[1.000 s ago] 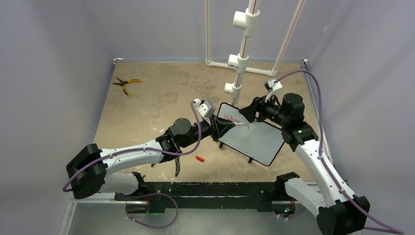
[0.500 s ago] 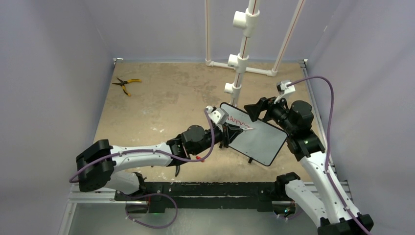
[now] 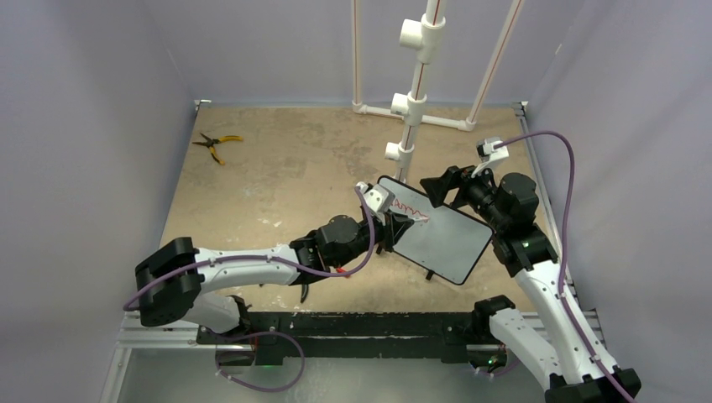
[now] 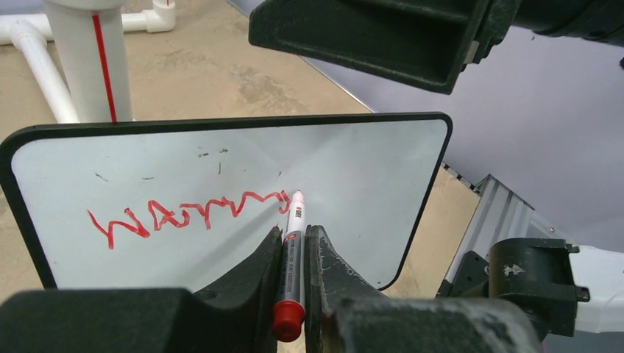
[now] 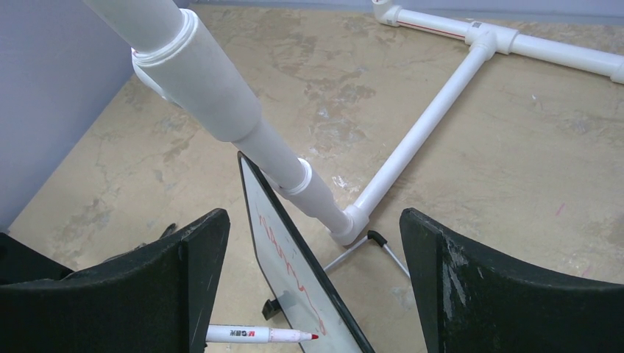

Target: Write a sentence on the whiteboard

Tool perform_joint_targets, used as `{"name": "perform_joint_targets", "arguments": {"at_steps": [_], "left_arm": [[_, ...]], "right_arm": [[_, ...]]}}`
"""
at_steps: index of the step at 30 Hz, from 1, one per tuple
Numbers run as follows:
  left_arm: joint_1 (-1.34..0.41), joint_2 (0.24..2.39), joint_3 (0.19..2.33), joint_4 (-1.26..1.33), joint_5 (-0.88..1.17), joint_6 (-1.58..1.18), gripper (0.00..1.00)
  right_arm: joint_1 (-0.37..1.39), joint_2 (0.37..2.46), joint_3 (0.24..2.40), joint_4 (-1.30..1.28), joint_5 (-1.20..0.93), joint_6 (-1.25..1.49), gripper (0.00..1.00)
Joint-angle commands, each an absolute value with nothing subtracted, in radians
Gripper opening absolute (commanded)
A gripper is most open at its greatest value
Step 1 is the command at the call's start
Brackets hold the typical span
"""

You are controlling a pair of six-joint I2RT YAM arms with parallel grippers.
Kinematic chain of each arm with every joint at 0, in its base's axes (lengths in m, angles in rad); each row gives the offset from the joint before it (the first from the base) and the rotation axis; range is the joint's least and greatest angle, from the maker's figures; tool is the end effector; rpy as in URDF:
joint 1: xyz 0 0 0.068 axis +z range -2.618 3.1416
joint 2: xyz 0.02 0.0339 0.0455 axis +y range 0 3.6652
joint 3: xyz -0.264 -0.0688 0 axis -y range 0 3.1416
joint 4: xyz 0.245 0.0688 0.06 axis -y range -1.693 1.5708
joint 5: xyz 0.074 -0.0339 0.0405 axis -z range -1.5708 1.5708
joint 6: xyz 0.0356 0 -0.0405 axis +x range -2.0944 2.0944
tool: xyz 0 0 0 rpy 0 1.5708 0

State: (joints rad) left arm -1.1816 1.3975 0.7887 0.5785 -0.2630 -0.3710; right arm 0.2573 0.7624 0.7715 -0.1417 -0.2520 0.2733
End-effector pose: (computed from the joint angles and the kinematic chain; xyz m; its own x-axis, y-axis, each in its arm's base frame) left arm 0.1293 -0.2908 0.2794 -0.2989 -0.1939 -0.9344 0.7366 0.5757 -0.3550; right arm 0.1728 0.0547 0.3437 -0.2541 0.2034 -0.9455 -0.4329 0.8503 0.2993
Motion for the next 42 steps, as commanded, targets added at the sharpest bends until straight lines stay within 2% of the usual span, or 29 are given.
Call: {"name": "perform_joint_targets", "arguments": {"at_steps": [1, 34, 42], "left_arm": [[-1.189, 1.409, 0.83, 0.584, -0.295, -0.364, 0.0], [-1.189, 1.483, 0.827, 0.682, -0.273, -0.388, 0.0], [-1.189, 1.44, 0.811, 0.68, -0.291, -0.385, 0.0]], "right_arm": [[0.261, 0.746, 0.767, -0.107, -0.235, 0.284, 0.88], [0.261, 0.747, 0.765, -0.109, -0.226, 0.284, 0.89], [0.261, 0.746, 0.765, -0.11, -0.221, 0.284, 0.89]]}}
